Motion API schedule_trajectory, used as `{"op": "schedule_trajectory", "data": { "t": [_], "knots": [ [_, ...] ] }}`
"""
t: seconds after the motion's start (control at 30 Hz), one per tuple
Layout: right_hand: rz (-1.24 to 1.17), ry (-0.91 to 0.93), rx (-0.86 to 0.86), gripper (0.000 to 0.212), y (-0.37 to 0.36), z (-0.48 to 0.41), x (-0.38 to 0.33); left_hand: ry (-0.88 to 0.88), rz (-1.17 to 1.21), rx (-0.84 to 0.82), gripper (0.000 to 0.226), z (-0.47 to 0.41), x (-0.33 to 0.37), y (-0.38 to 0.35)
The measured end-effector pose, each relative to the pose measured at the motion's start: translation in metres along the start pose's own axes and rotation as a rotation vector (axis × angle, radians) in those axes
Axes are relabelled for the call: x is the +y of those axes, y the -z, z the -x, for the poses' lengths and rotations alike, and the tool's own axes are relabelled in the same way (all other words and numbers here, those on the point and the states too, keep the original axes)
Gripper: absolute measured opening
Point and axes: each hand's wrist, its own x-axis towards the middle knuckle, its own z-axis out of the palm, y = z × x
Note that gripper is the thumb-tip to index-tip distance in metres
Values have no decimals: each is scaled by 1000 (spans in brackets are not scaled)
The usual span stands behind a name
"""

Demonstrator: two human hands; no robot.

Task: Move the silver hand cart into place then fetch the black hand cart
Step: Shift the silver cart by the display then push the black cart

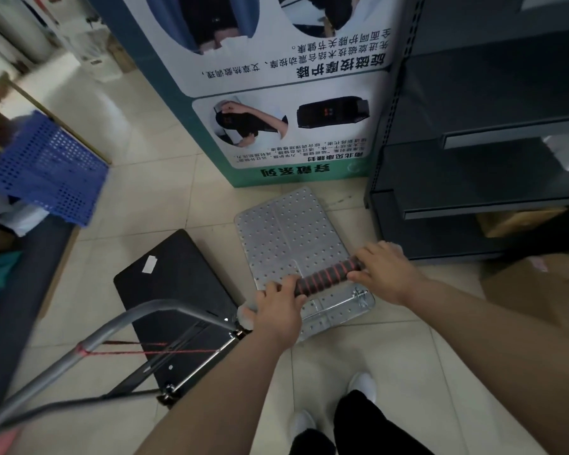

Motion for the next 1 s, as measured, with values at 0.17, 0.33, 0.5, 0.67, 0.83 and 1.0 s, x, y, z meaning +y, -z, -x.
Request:
{"op": "schedule_trajectory", "data": {
  "t": [0.17, 0.33, 0.5, 0.67, 0.83, 1.0],
  "knots": [
    [3, -79, 10, 35, -9, 12, -24, -48, -76, -56, 27, 3, -17, 10],
    [-2, -146, 51, 33, -19, 27, -38, -122, -135, -117, 32, 3, -27, 19],
    [-9, -184, 66, 36, -21, 41, -34, -258, -217, -96, 32, 1, -22, 19],
    [-17, -200, 102, 36, -22, 46, -27, -328, -190, -63, 31, -5, -17, 13],
    [-32, -190, 97, 38, -11, 33, -16, -316, -177, -66, 34, -22, -8, 15],
    [-16, -188, 91, 41, 1, 16, -2, -308, -174, -75, 33, -41, 2, 19]
  ]
}}
